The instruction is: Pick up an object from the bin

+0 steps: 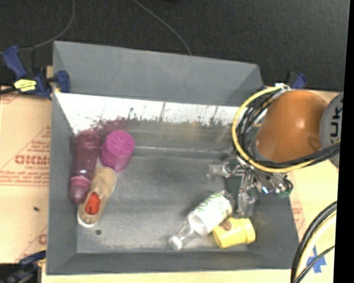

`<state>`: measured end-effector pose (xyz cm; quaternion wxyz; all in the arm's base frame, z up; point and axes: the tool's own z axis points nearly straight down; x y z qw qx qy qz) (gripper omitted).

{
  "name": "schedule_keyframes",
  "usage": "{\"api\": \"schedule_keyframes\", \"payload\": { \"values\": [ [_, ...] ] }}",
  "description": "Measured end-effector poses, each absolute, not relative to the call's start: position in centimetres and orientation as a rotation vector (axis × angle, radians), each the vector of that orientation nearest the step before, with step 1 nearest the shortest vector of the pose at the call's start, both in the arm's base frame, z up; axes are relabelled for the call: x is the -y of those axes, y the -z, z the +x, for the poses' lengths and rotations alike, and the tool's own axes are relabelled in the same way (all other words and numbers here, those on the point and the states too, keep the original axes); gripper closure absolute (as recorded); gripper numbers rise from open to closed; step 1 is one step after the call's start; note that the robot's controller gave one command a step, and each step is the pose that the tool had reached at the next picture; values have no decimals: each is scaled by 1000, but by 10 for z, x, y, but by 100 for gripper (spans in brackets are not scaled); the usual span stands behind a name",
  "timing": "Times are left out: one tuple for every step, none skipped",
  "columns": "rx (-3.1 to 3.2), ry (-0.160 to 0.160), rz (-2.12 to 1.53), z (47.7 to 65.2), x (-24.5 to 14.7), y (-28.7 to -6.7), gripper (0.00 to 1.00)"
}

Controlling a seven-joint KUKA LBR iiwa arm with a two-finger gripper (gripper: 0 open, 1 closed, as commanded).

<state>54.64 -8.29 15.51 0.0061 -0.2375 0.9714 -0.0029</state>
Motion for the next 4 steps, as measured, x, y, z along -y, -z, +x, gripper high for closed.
{"api": "schedule_keyframes", "payload": {
  "values": [
    [-2989, 4, -891, 534, 56, -100, 0],
    [-2646, 19, -1656, 533, 50, -73, 0],
    [-2789, 10, -1388, 516, 26, -71, 100],
    [-2788, 11, -1388, 516, 26, -71, 100]
  ]
}}
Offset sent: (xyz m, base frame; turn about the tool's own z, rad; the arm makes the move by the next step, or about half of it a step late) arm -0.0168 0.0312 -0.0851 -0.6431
